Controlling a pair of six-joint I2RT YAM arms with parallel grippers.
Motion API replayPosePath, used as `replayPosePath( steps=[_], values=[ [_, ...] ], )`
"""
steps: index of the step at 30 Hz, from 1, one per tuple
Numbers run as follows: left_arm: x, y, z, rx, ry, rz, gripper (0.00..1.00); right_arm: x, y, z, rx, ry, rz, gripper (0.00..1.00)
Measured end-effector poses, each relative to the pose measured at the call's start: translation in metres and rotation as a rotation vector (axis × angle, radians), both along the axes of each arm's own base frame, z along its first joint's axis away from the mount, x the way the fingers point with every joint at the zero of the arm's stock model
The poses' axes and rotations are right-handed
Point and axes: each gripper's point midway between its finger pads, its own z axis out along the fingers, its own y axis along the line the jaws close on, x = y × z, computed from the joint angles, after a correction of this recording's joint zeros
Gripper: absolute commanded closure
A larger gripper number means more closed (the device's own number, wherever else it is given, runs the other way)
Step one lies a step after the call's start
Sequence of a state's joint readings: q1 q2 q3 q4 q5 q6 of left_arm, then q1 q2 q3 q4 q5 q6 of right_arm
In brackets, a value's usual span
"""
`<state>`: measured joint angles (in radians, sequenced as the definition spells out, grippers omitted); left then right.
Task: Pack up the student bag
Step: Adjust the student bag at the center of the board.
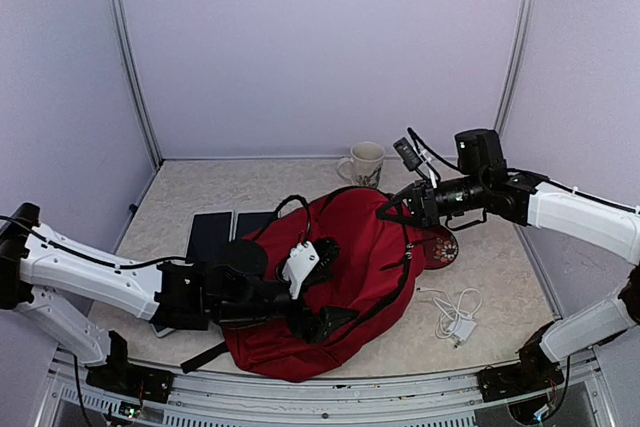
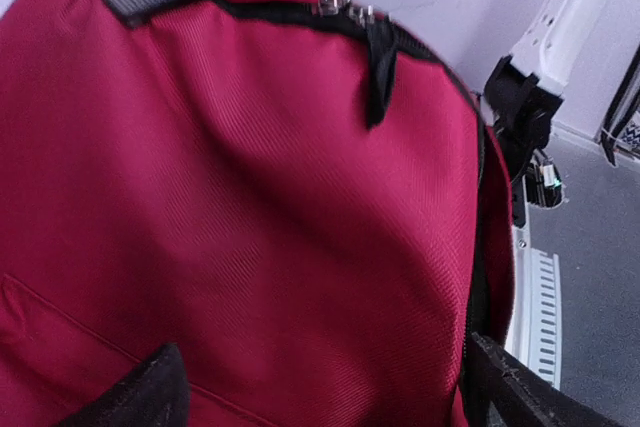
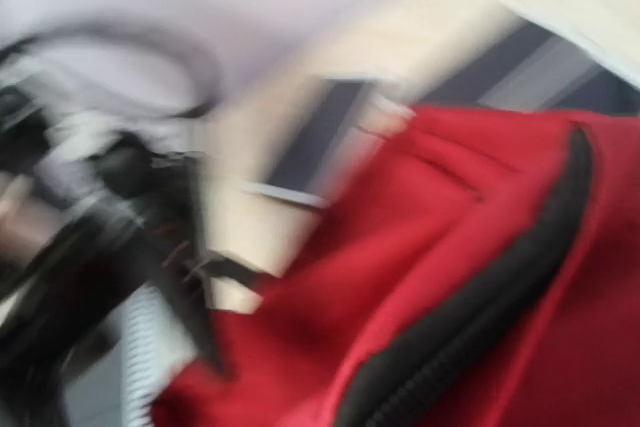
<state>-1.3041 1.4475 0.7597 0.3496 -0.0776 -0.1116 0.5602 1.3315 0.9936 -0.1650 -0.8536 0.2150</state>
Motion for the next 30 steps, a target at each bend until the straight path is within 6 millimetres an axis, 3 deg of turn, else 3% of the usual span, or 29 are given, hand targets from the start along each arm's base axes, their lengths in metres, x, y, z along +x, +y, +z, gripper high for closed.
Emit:
replayPosePath(
  steps=[2,7,9,11,14,17,21,24,28,30],
  values=[
    [-0.004,0.01,0.038,-0.069,-0.049,-0.018,0.01,-0.02,0.001,0.031,0.075,-0.085,0.109,1.0],
    [0.0,0.059,0.162,-0.316,-0.218,0.041,0.01,-0.059,0.004,0.094,0.19,-0.271,0.35,1.0],
    [0.009,0.08,0.191,-0.373,-0.27,0.096,0.01,-0.071,0.007,0.11,0.199,-0.326,0.417,1.0],
    [0.026,0.098,0.205,-0.39,-0.315,0.163,0.01,-0.081,0.012,0.121,0.194,-0.372,0.467,1.0],
    [0.051,0.107,0.205,-0.353,-0.347,0.222,0.01,-0.095,0.021,0.129,0.166,-0.437,0.521,1.0],
    [0.071,0.094,0.18,-0.252,-0.339,0.217,0.01,-0.104,0.025,0.13,0.13,-0.478,0.558,1.0],
    [0.078,0.075,0.137,-0.125,-0.306,0.161,0.01,-0.112,0.029,0.127,0.088,-0.507,0.601,1.0],
    [0.079,0.07,0.127,-0.092,-0.311,0.137,0.03,-0.117,0.03,0.123,0.058,-0.514,0.625,1.0],
    [0.079,0.066,0.13,-0.102,-0.318,0.097,0.55,-0.121,0.029,0.118,0.039,-0.517,0.644,1.0],
    [0.076,0.06,0.131,-0.108,-0.325,0.063,0.7,-0.122,0.028,0.117,0.037,-0.519,0.65,1.0]
  ],
)
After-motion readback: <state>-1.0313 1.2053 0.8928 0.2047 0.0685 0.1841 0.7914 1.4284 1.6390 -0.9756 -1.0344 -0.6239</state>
